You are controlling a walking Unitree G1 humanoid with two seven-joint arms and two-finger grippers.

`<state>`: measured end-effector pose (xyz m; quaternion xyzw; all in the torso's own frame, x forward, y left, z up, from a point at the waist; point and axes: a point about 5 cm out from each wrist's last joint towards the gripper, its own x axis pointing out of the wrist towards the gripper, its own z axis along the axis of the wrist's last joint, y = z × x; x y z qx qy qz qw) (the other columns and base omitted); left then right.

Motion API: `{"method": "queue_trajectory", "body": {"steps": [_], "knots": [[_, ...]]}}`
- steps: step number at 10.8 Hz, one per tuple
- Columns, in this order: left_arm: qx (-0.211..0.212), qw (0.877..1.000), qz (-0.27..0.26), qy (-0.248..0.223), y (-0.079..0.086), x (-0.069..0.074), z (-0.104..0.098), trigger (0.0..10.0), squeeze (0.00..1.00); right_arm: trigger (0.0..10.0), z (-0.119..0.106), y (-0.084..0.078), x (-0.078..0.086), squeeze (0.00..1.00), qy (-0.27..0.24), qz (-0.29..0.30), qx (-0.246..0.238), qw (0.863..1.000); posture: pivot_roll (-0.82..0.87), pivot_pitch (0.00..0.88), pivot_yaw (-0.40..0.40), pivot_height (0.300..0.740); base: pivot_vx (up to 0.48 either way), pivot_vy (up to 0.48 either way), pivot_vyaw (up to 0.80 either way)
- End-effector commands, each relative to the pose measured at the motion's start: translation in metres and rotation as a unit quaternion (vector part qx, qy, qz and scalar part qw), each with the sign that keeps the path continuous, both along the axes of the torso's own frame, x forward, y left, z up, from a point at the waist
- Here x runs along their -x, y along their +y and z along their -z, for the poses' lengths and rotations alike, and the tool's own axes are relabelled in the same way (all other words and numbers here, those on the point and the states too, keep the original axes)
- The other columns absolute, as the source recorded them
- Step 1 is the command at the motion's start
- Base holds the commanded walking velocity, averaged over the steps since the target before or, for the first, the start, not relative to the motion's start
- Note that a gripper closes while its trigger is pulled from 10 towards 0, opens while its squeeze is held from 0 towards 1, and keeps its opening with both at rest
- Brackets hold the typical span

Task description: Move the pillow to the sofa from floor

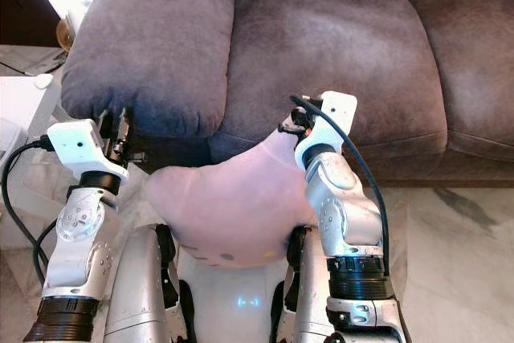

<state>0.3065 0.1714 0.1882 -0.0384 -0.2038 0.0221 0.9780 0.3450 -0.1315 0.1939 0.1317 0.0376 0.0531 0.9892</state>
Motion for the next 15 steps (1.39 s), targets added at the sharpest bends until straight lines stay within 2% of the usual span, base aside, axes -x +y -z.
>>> {"method": "queue_trajectory", "body": {"steps": [1,2,3,14,15], "knots": [[0.007,1.0,-0.005,0.016,0.002,0.0,0.007,10.0,0.0,10.0,-0.1,0.003,0.019,0.0,-0.255,-0.011,-0.02,0.967,0.12,0.147,-0.007,0.523,0.0,0.0,0.0],[0.007,1.0,-0.002,0.023,0.001,0.001,0.01,10.0,0.0,10.0,-0.068,0.0,0.013,0.0,-0.202,-0.003,-0.023,0.979,0.12,0.148,-0.007,0.523,0.0,0.0,0.0],[0.007,1.0,-0.002,0.025,0.001,0.003,0.011,10.0,0.0,10.0,-0.052,-0.004,0.012,0.0,-0.178,0.006,-0.019,0.984,0.13,0.155,-0.006,0.523,0.0,0.0,0.0],[0.007,1.0,0.0,0.03,0.002,0.002,0.011,10.0,0.0,10.0,-0.05,0.002,0.017,0.0,-0.195,-0.01,-0.012,0.981,0.13,0.163,-0.001,0.523,0.0,0.0,0.0],[0.007,1.0,-0.001,0.03,0.003,0.002,0.011,10.0,0.0,10.0,-0.05,0.003,0.016,0.0,-0.195,-0.011,-0.012,0.981,0.13,0.163,-0.001,0.536,0.0,0.0,0.0]]}}
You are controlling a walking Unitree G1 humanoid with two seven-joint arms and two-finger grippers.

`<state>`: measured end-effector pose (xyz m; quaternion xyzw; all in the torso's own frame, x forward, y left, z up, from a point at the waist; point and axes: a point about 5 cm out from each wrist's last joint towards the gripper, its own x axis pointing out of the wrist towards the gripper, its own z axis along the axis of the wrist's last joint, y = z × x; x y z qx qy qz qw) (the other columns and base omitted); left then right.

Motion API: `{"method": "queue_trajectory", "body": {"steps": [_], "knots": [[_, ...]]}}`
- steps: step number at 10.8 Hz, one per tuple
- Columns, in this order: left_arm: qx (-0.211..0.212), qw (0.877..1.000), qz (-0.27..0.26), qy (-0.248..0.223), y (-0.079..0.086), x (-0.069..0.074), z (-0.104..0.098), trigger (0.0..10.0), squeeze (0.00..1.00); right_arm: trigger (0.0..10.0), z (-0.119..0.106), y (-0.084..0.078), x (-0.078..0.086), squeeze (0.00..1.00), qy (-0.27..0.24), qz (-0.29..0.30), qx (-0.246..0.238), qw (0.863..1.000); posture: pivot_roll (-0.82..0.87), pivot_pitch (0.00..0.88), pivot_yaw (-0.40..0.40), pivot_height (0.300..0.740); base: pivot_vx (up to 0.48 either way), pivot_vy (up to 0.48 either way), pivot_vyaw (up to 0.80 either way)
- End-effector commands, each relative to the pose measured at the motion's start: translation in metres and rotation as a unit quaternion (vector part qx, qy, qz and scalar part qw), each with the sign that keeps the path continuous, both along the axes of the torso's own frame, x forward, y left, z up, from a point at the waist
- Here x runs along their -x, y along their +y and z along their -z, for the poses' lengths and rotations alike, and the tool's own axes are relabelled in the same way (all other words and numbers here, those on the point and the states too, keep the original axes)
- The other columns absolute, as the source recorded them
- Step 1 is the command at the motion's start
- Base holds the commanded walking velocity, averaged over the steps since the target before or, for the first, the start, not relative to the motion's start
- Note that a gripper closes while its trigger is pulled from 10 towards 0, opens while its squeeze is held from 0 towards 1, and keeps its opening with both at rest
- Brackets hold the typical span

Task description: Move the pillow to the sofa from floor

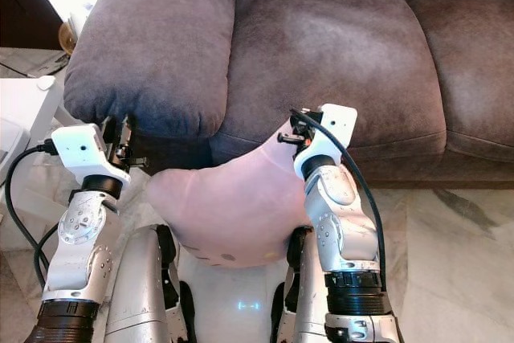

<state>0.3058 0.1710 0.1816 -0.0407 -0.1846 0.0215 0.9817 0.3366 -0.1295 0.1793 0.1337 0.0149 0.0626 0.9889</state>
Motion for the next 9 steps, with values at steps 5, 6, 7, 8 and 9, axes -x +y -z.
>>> {"method": "queue_trajectory", "body": {"steps": [5,6,7,8,9], "knots": [[0.005,1.0,-0.002,0.01,0.0028,0.001,0.0037,10.0,0.0,10.0,-0.0637,0.0025,0.0078,0.0,-0.169,-0.006,-0.009,0.986,0.13,0.159,-0.002,0.624,0.0,0.0,0.0],[0.005,1.0,-0.002,0.01,0.0027,0.0012,0.0039,10.0,0.0,10.0,-0.0635,0.0028,0.0079,0.0,-0.168,-0.007,-0.008,0.986,0.13,0.159,-0.003,0.643,0.0,0.0,0.0],[0.005,1.0,-0.002,0.01,0.0028,0.0011,0.0041,10.0,0.0,10.0,-0.0634,0.0036,0.0078,0.0,-0.169,-0.009,-0.008,0.986,0.13,0.16,-0.003,0.657,0.0,0.0,0.0],[0.005,1.0,-0.001,0.011,0.0027,0.0011,0.0043,10.0,0.0,10.0,-0.0634,0.0042,0.0077,0.0,-0.169,-0.01,-0.007,0.986,0.13,0.161,-0.003,0.665,0.0,0.0,0.0],[0.005,1.0,0.0,0.012,0.0024,0.001,0.0049,10.0,0.0,10.0,-0.0631,0.0045,0.0077,0.0,-0.168,-0.01,-0.01,0.986,0.13,0.16,-0.003,0.665,0.0,0.0,0.0]]}}
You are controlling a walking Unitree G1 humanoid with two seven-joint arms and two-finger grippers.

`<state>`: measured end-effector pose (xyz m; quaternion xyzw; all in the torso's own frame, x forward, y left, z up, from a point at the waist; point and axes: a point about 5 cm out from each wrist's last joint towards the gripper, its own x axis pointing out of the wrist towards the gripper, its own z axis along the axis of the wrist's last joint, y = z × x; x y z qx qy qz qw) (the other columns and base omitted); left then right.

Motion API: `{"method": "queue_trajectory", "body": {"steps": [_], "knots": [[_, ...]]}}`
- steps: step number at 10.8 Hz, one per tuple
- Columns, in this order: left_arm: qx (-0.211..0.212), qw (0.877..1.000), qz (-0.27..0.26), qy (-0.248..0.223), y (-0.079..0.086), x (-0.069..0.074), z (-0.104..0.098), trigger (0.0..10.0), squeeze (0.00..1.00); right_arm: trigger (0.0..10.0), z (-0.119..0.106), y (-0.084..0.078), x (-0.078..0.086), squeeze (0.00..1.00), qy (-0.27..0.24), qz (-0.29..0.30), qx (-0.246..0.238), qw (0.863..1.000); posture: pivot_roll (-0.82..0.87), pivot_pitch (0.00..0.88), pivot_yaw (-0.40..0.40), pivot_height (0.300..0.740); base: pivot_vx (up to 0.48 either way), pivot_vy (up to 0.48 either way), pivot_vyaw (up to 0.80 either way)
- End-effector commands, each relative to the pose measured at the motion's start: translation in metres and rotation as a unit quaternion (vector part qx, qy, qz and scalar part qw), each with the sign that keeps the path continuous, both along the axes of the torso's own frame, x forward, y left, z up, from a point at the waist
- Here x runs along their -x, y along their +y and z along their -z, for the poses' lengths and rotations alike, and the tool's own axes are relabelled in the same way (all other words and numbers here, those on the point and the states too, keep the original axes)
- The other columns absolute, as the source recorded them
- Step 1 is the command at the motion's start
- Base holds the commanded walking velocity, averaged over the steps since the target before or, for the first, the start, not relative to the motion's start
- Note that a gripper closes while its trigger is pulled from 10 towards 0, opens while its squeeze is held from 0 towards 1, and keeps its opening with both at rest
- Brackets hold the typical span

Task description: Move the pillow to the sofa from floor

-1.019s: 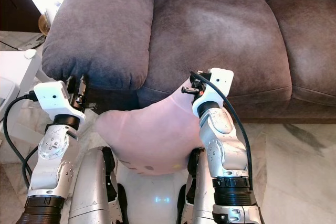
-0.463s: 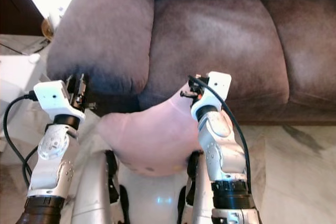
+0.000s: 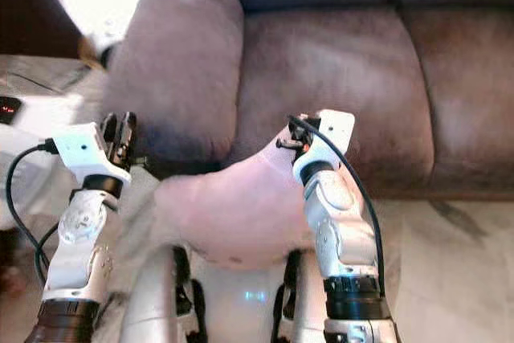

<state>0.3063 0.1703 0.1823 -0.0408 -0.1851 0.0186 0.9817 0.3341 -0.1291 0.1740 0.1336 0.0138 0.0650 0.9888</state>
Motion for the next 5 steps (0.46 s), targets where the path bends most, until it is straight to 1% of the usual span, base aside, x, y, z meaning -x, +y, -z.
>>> {"method": "queue_trajectory", "body": {"steps": [1,5], "knots": [[0.006,1.0,-0.002,0.012,0.0032,0.0012,0.0056,10.0,0.0,10.0,-0.0695,0.0042,0.0054,0.0,-0.168,-0.008,-0.015,0.986,0.13,0.16,-0.002,0.665,0.0,0.0,0.0],[0.006,1.0,-0.001,0.012,0.0028,0.0009,0.0052,10.0,0.0,10.0,-0.0701,0.0049,0.0052,0.0,-0.17,-0.011,-0.017,0.985,0.13,0.158,-0.003,0.665,0.0,0.0,0.0]]}}
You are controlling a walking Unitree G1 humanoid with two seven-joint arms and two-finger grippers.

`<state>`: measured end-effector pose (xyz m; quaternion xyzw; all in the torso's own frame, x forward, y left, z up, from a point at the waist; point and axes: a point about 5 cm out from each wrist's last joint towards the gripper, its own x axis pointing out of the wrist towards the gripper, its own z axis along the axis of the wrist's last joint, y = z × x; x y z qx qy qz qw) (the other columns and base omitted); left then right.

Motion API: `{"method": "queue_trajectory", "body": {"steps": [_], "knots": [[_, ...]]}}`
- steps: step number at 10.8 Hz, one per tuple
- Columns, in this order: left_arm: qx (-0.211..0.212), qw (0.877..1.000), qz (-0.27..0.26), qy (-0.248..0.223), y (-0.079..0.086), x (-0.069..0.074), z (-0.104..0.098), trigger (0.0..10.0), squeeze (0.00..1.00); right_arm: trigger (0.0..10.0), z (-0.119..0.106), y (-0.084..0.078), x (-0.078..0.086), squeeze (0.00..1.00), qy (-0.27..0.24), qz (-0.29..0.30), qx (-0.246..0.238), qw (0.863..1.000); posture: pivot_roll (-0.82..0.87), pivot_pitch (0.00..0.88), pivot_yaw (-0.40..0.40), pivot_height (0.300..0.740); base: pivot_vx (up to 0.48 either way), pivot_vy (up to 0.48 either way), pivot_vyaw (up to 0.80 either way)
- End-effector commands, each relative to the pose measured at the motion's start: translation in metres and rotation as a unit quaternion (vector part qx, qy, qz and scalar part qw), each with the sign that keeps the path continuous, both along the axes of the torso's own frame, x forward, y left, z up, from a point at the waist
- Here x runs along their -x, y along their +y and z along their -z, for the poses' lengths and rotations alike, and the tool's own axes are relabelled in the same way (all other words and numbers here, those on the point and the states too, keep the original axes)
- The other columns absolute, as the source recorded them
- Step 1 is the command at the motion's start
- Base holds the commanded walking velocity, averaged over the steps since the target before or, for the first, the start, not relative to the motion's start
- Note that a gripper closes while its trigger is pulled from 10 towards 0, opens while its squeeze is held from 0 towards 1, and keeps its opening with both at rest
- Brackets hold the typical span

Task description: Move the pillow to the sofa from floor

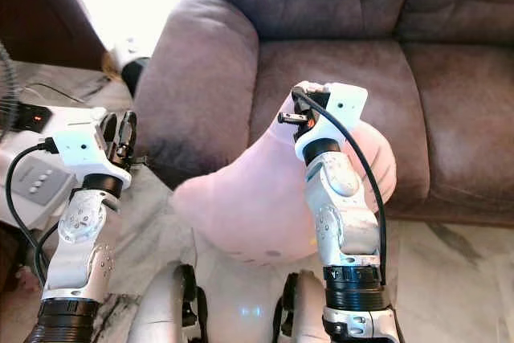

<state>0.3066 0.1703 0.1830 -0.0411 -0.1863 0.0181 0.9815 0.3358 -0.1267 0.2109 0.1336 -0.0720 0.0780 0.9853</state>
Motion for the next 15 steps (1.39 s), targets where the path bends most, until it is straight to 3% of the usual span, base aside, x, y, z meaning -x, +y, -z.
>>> {"method": "queue_trajectory", "body": {"steps": [1,9,11,15], "knots": [[0.006,1.0,-0.002,0.013,0.0029,0.0012,0.0059,10.0,0.0,10.0,-0.0331,0.0026,0.0069,0.0,-0.084,-0.009,-0.01,0.996,0.13,0.158,-0.003,0.665,0.0,0.0,0.0],[0.006,1.0,-0.002,0.013,0.0029,0.0012,0.0059,10.0,0.0,10.0,-0.0331,0.0026,0.0069,0.0,-0.084,-0.009,-0.01,0.996,0.13,0.158,-0.003,0.665,0.0,0.0,0.0],[0.01,0.999,0.02,0.041,-0.0024,-0.0011,0.0143,10.0,0.0,10.0,-0.0293,0.0001,0.004,0.0,-0.082,-0.003,-0.012,0.997,0.13,0.152,0.001,0.665,0.0,0.0,0.0],[0.009,0.999,0.019,0.042,-0.0013,-0.0015,0.0134,10.0,0.0,10.0,-0.0289,0.0009,0.0043,0.0,-0.081,-0.004,-0.009,0.997,0.13,0.153,0.002,0.734,0.0,0.0,0.0]]}}
